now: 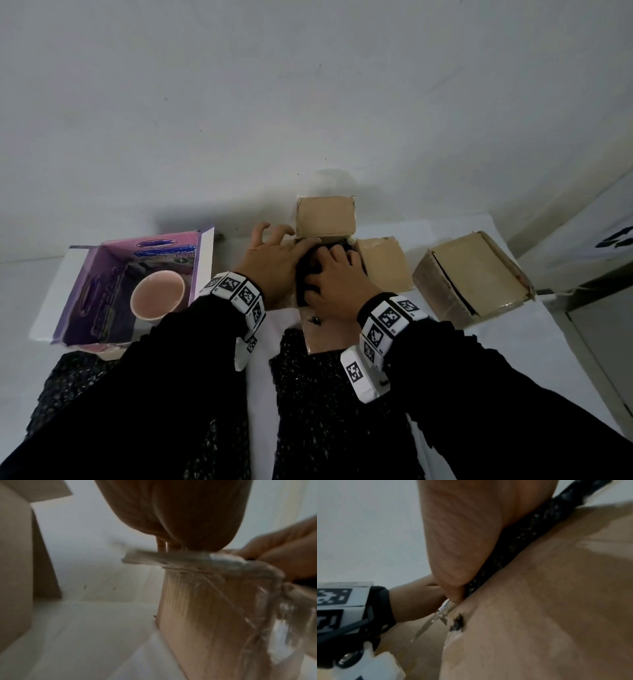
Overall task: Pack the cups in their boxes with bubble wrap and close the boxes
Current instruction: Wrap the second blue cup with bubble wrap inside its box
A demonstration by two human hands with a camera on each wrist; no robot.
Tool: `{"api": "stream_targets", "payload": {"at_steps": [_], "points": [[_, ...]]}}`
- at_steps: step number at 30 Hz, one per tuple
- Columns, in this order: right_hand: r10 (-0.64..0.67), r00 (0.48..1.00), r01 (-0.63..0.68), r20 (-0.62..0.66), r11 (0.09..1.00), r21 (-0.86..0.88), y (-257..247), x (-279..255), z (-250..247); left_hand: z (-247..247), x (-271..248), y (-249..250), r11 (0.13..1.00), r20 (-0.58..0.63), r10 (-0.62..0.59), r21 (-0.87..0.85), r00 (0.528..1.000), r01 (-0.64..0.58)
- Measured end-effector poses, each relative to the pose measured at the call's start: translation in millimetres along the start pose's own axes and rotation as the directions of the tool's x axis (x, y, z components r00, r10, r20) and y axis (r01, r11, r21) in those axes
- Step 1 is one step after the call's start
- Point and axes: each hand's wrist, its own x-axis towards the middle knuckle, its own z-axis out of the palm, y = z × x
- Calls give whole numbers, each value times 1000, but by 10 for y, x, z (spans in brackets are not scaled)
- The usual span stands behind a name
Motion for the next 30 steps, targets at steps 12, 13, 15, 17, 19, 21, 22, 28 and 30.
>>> {"api": "stream_targets", "payload": {"at_steps": [12,13,15,17,19,21,22,28,30], "points": [[-18,996,20,88,1000,-24,88,89,-72,86,-78,14,816,-18,-265,-537,964,214],[-6,1000,6,5,1000,-27,117,56,-58,78,-95,26,818,-12,-277,-527,961,230],[72,983,-62,-168,996,63,184,-49,-51,59,-141,54,822,-9,-303,-508,953,256],[164,970,-139,-179,980,145,232,-154,-81,51,-199,101,824,3,-314,-496,949,274],[187,979,-177,-81,978,114,229,-227,-103,56,-265,162,851,13,-278,-460,961,252],[139,989,-129,-58,982,140,174,-255,-126,72,-325,207,910,12,-204,-367,979,195],[105,993,-93,-59,979,179,140,-265,-143,79,-347,218,929,7,-171,-332,985,163],[-9,995,-3,101,992,126,142,-307,-141,79,-390,239,939,-52,28,-341,998,-44],[4,994,-18,111,992,122,184,-326,-144,92,-422,219,953,-44,76,-291,996,-86]]}}
